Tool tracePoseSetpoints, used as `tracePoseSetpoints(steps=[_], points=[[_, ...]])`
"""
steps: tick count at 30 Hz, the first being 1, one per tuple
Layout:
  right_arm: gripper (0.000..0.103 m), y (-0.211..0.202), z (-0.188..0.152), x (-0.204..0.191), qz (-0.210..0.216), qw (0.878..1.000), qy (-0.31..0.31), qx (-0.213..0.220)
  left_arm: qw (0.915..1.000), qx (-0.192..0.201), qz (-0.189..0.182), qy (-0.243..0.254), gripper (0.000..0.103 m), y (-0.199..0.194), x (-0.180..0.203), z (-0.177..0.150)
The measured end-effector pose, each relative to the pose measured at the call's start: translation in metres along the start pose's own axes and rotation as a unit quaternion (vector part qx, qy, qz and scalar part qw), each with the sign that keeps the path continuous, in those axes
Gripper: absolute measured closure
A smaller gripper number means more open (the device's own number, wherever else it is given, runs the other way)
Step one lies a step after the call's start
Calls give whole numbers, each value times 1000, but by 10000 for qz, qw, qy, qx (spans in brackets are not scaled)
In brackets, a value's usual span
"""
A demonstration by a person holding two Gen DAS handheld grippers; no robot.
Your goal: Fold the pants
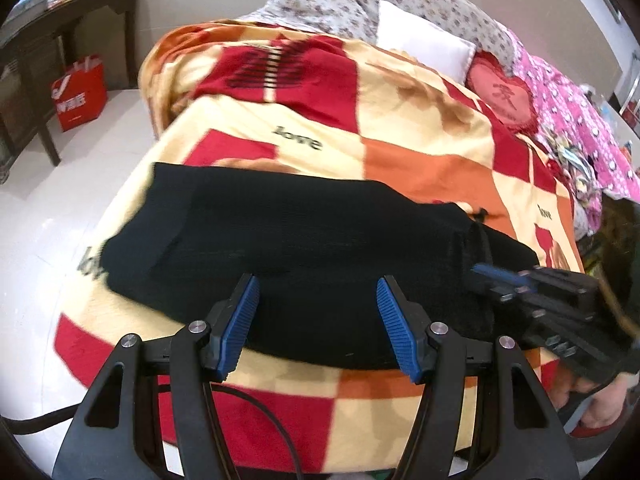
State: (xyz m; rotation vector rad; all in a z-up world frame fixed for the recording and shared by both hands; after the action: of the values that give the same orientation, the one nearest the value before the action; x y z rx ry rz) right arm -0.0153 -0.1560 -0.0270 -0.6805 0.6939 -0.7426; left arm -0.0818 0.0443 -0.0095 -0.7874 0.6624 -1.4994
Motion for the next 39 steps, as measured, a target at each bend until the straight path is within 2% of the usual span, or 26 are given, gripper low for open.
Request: tracePoseSetpoints(steps=[3, 6, 11, 15, 17, 24, 27, 29, 31, 33, 37, 39], points=[[92, -19, 5, -5, -161, 9993, -160, 297, 9998, -4, 148, -157, 42, -6, -15, -6], [76, -35, 7, -1, -380, 9981, -160, 461, 9991, -19, 258, -340, 42, -9, -28, -11], [75, -24, 6, 19, -763, 9966, 35, 301, 9974, -63, 375, -619, 42, -9, -46, -19], [75, 2, -2, 20, -761, 9971, -4, -51, 9961, -130, 444, -755, 42, -8, -56, -24], [75, 3, 1, 15, -791, 9968, -125, -14, 9956, -144, 456, -809, 42, -9, -60, -27], [72, -6, 30, -16, -226, 9986, -455, 159, 9935, -134, 541, -996, 42, -15, -79, -37], [69, 10, 43, -34, -108, 9983, -574, 79, 9919, -133, 568, -1131, 42, -18, -86, -43], [68, 23, 51, -48, 137, 9980, -618, 9, 9904, -130, 586, -1246, 42, -21, -92, -48], [59, 38, 60, -62, 381, 9975, -599, -64, 9884, -130, 516, -1425, 42, -22, -97, -52], [57, 54, 66, -74, 595, 9961, -620, -193, 9862, -119, 447, -1587, 41, -22, -101, -55], [57, 85, 78, -104, 575, 9923, -1002, -457, 9824, -38, 434, -1816, 40, -20, -105, -54], [56, 98, 84, -116, 522, 9906, -1164, -488, 9804, -16, 312, -1944, 35, -17, -107, -53]])
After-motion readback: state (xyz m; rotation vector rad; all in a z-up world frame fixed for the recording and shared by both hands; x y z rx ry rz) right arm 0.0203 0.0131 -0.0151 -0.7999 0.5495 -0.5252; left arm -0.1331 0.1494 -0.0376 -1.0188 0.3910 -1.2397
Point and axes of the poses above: each gripper's, at about its wrist camera, not at the fingertips, and y roughly the way its jaws point, x to its right, z to its top, the point moved 1 cm from there along y, roughly the way its jaws point, and after that the axes turned 13 degrees about y, right-handed, at the moved point
